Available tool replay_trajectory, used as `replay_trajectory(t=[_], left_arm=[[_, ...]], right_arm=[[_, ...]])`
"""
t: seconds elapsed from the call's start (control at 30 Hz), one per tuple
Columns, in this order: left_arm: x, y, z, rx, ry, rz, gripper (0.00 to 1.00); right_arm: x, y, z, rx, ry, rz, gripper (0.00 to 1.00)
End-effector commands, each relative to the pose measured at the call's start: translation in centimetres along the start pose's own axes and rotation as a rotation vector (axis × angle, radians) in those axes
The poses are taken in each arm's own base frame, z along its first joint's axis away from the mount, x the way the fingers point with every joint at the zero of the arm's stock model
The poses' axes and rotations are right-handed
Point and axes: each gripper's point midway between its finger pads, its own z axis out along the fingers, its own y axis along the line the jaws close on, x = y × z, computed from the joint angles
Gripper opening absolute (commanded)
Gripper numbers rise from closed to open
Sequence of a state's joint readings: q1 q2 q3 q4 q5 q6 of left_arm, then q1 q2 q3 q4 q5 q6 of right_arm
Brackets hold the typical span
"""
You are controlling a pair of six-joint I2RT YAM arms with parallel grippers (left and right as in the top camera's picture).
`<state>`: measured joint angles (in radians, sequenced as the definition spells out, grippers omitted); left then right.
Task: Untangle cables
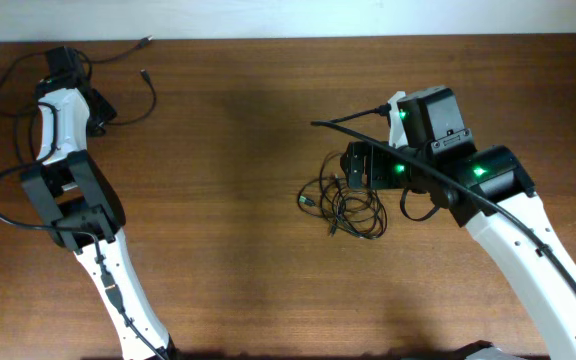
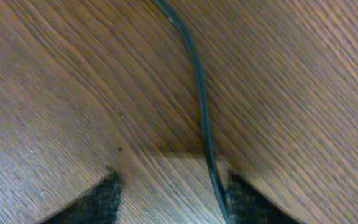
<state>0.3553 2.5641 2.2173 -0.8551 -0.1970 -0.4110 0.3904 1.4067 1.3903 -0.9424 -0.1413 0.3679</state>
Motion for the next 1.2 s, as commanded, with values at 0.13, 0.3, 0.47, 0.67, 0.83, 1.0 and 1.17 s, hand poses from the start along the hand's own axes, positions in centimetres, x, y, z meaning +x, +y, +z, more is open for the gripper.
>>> replay_trajectory(t=[0.13, 0.3, 0.47, 0.67, 0.83, 1.0, 1.17], left_arm=[[3.4, 0.2, 2.9, -0.017, 0.105, 0.033, 0.18], [2.0, -0.3, 3.0, 0.006, 0.049, 0.021, 0.00], [-0.5, -1.2, 2.2, 0.041, -0.031, 0.005, 0.00], [-7.7, -6.3, -5.0, 0.330, -0.184, -0.035, 0.00], [-10.3, -7.9, -8.4, 0.446, -0.246, -0.113, 0.00], [-10.4, -6.0, -6.3, 0.323, -0.267, -0.135, 0.00], [-9.9, -4.1, -2.9, 0.199, -0.279, -0.154, 0.00]], right_arm=[[-0.1, 0.0, 0.0, -0.006, 0.002, 0.011, 0.99], [0.0, 0.0, 0.0, -0.006, 0.003, 0.011, 0.99], [0.0, 0.0, 0.0, -0.005, 0.006, 0.012, 0.99], [0.2, -0.1, 0.0, -0.002, 0.012, 0.013, 0.98], [0.2, -0.1, 0.0, -0.002, 0.013, 0.013, 0.99], [0.7, -0.3, 0.0, 0.005, 0.033, 0.016, 0.99], [0.8, -0.3, 0.0, 0.007, 0.037, 0.017, 0.98]])
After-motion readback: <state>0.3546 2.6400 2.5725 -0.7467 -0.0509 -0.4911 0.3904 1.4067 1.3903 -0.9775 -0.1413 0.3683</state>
